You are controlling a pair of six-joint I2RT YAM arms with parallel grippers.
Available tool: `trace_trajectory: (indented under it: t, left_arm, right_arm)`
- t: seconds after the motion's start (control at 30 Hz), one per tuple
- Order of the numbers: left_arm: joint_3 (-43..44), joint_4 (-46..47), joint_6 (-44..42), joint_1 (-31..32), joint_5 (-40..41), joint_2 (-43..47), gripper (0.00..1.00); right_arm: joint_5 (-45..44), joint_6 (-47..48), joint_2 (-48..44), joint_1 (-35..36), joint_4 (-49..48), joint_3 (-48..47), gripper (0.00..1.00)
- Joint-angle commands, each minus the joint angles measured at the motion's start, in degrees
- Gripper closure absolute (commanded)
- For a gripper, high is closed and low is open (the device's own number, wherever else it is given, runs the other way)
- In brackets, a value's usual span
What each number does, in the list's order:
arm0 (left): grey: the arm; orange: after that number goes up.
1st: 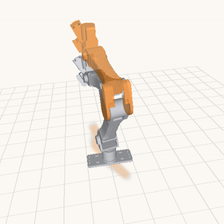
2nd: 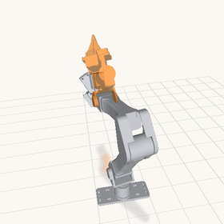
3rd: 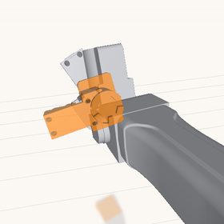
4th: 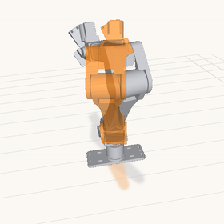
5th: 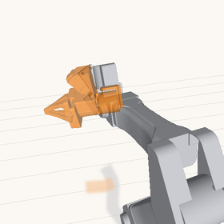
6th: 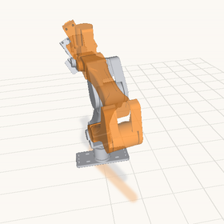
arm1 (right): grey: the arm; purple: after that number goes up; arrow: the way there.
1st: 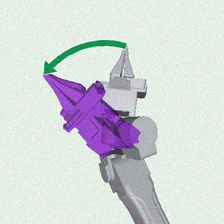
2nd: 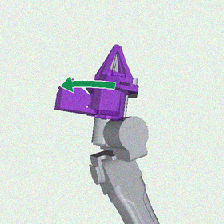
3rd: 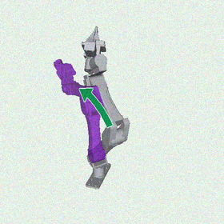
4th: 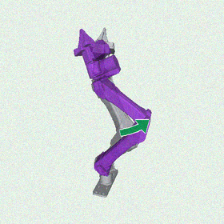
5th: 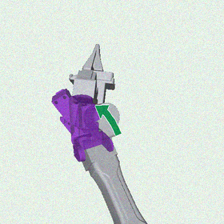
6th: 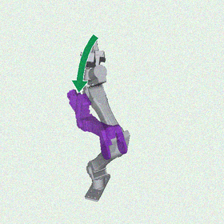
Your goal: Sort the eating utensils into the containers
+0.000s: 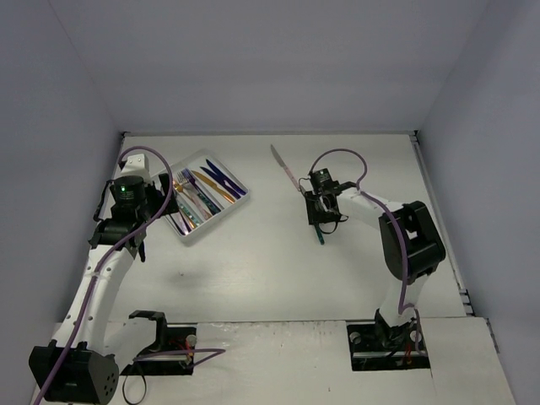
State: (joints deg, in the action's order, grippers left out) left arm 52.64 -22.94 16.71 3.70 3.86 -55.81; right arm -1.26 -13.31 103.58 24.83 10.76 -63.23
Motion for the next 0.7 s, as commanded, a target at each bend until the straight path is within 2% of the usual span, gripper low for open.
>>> trace_trajectory:
  t: [0.0,0.17,0.3,0.4,0.57,0.67]
  left_arm:
    - [1.00,2.81,-0.36,0.40,-0.23,0.64,0.14]
    - [0.99,2.88,-0.36,0.36,-0.25,0.70,0.14]
    - [1.00,2.81,-0.36,0.34,-0.08,0.62,0.14]
    - [0.98,2.80,-0.37,0.35,-0.08,0.61,0.14]
    - [0.98,2.90,-0.45,0.43,0.10,0.53,0.14]
    - [0.97,2.90,-0.45,0.38,0.10,0.48,0.14]
  right_arm:
    - [-0.70,1.33,1.14,0.77,-0.04,-4.19,0.60]
    - [-1.41,1.52,4.75,1.11,-0.55,-5.20,0.65]
    - [-4.19,1.45,5.82,1.59,-0.72,-5.56,0.90]
    - [-7.46,1.49,4.08,2.57,-0.64,-5.99,1.00]
    - [-14.07,3.94,-1.88,5.98,-0.30,-10.36,1.00]
    - [-12.68,6.67,-2.59,7.61,-0.35,-15.88,1.00]
